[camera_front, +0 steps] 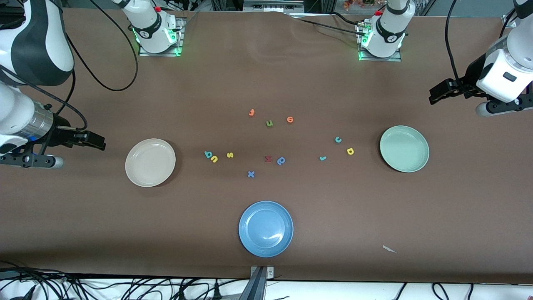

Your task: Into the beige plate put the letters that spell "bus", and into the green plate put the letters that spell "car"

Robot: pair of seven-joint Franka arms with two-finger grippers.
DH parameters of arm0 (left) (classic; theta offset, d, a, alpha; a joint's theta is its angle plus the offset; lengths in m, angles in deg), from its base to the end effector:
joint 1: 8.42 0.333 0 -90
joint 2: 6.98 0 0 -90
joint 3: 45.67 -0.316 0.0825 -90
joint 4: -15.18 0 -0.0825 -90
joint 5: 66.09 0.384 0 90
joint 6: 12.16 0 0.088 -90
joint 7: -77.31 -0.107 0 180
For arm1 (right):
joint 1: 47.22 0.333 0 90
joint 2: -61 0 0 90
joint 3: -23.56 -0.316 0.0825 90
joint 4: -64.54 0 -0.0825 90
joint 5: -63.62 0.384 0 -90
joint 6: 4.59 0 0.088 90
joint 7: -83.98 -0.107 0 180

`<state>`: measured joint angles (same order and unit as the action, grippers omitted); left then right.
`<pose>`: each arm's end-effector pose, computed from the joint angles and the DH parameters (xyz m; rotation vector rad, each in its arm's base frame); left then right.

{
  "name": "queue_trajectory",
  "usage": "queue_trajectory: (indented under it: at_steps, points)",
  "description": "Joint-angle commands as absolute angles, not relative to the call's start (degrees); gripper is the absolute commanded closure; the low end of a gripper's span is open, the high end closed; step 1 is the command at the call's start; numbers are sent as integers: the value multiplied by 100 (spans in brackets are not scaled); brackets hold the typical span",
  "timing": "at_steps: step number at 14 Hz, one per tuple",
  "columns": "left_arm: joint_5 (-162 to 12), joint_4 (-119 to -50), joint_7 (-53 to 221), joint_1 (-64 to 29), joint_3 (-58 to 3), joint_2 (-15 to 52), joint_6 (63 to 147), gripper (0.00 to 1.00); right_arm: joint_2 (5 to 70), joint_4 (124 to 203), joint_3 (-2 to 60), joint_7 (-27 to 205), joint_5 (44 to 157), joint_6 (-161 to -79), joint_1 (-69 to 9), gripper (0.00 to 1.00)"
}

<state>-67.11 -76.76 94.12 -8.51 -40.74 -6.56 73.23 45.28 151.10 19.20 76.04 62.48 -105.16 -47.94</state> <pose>0.5440 -0.0496 0.5982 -3.1143 -0.3209 0.1926 0.6416 0.0337 0.5046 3.1373 -0.1156 -0.0455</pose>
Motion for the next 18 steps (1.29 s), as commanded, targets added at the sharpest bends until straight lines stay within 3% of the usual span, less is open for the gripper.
queue_trajectory:
  at_steps: [1,18]
  points:
    - [-6864,-7658,9357,-798,-4075,-716,7240,0,4562,15111,1899,7563,6274,-10452,-4792,0]
    - [-6864,-7658,9357,-798,-4075,-716,7222,0,4571,15138,1899,7633,6274,-10452,-4801,0]
